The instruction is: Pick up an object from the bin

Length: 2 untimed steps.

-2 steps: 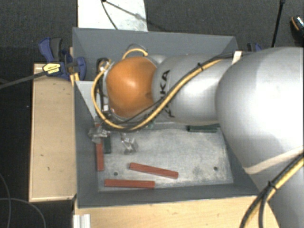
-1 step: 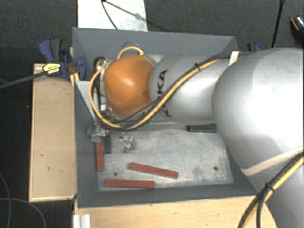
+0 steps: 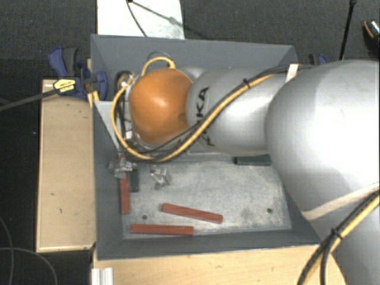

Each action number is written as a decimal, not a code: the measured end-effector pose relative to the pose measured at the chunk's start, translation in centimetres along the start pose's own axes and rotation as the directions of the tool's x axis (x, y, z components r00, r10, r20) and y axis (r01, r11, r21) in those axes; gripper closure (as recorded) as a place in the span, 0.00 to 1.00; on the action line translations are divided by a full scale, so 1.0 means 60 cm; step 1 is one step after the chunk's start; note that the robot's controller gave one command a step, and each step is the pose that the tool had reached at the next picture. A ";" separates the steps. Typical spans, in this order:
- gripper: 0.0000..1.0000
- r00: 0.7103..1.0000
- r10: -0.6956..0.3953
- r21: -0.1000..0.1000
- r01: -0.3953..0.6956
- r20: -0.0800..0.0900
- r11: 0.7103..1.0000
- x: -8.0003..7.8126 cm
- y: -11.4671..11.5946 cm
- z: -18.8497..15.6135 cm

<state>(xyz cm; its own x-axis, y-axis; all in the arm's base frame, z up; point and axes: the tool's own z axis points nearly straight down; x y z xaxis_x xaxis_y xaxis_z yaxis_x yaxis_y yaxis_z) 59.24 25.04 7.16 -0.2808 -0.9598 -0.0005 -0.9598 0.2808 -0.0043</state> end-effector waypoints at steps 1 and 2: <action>0.00 1.000 0.001 0.000 -0.001 -0.002 1.000 -0.001 0.002 -0.001; 0.00 0.996 -0.085 -0.004 0.085 0.001 0.996 0.038 0.027 0.002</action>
Offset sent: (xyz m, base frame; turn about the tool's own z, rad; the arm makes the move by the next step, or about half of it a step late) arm -0.0038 0.0036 -0.0016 -0.0173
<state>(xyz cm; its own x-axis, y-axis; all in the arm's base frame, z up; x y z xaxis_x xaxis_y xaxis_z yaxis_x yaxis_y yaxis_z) 57.07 23.29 7.06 -0.1978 -0.9802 -0.0011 -0.9802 0.1978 0.0001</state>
